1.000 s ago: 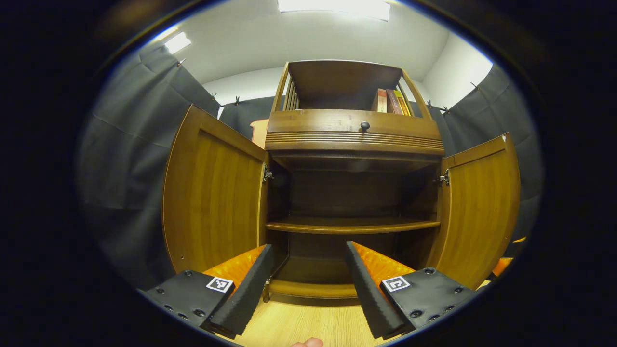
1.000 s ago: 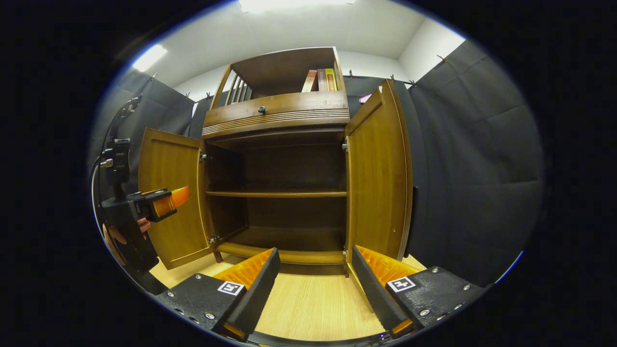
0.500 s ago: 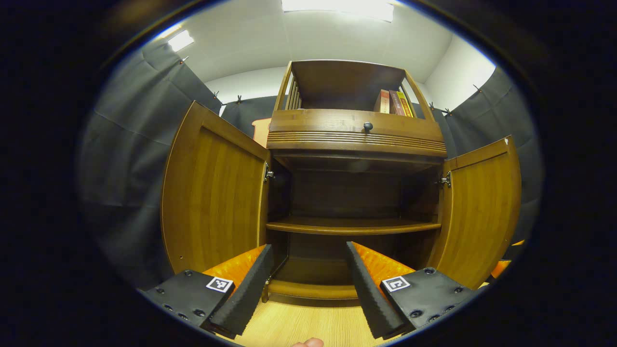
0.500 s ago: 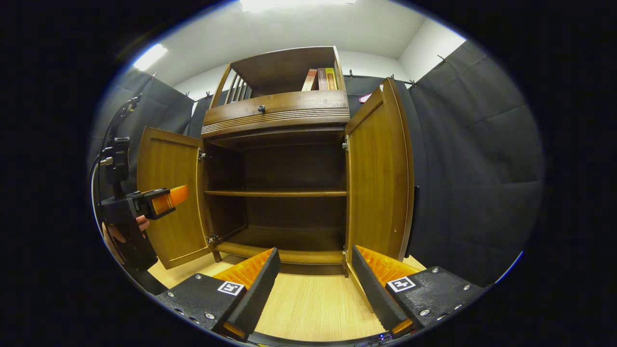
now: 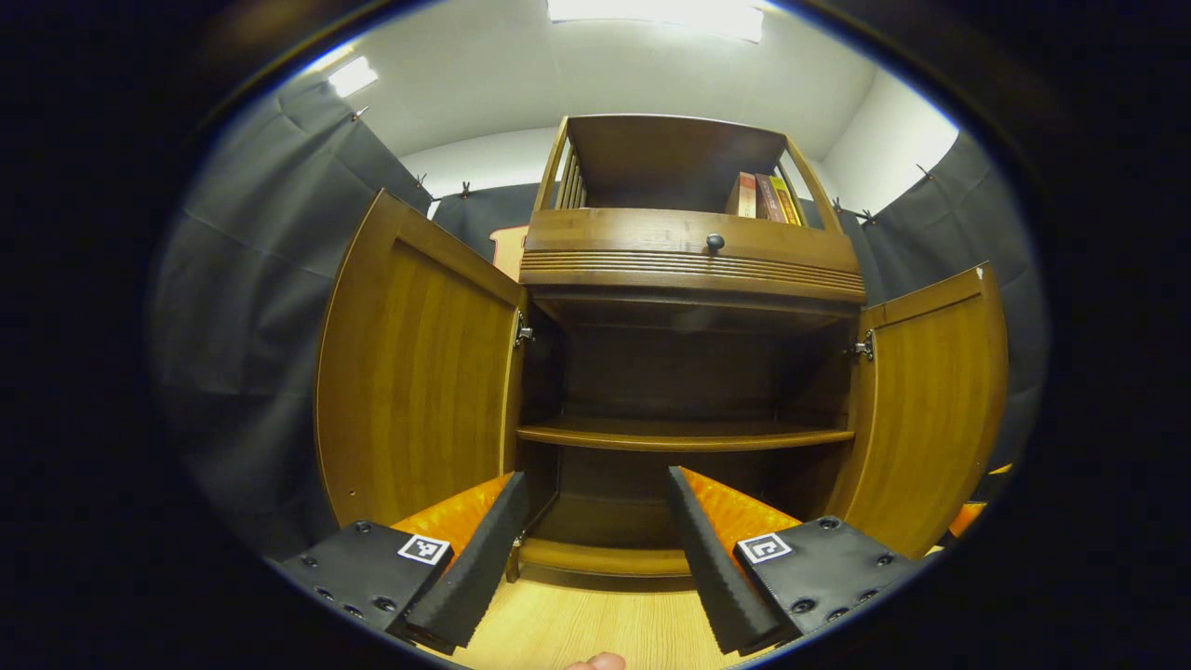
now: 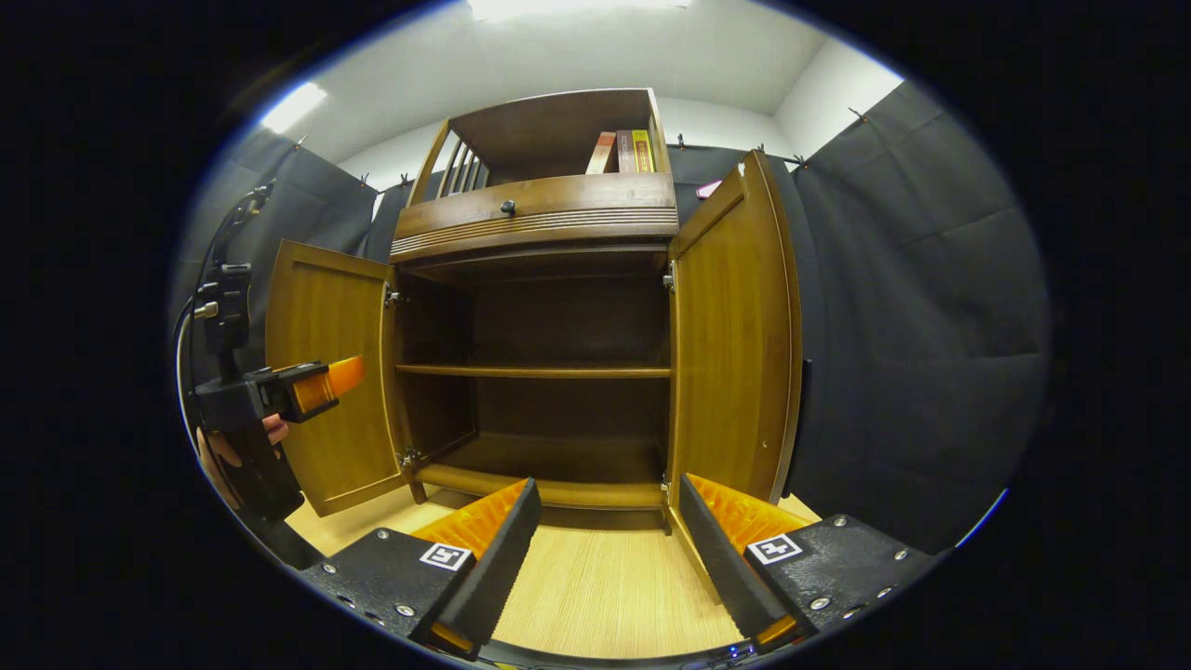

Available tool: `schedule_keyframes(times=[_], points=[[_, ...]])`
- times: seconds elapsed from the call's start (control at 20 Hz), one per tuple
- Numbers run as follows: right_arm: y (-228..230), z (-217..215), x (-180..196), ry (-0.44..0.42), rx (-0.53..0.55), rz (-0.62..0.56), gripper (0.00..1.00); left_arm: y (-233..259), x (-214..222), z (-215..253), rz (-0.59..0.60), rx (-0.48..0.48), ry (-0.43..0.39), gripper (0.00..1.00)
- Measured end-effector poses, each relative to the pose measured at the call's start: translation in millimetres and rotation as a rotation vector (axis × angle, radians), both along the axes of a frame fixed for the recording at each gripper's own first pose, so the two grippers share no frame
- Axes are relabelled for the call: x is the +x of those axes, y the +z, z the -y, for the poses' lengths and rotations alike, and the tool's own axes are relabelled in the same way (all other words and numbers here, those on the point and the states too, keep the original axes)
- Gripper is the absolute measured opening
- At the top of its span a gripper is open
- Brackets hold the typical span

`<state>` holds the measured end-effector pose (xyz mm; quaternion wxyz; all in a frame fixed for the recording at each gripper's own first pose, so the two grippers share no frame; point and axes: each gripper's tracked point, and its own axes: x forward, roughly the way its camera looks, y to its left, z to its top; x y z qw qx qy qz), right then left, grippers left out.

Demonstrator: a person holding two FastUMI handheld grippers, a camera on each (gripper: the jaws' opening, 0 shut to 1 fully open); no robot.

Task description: Open the right door of the double-door shoe cabinet with the right hand, and open the left door with the left hand.

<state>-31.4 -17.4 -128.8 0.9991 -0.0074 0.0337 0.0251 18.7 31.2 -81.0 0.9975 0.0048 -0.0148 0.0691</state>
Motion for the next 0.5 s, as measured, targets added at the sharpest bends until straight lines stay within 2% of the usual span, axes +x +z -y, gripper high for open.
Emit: schedule_keyframes(times=[0.5], points=[[-0.3,0.0,2.3,0.001,-0.002,0.002,0.92,-1.4,1.1,-5.3,-0.001,-0.004,0.013,0.96]])
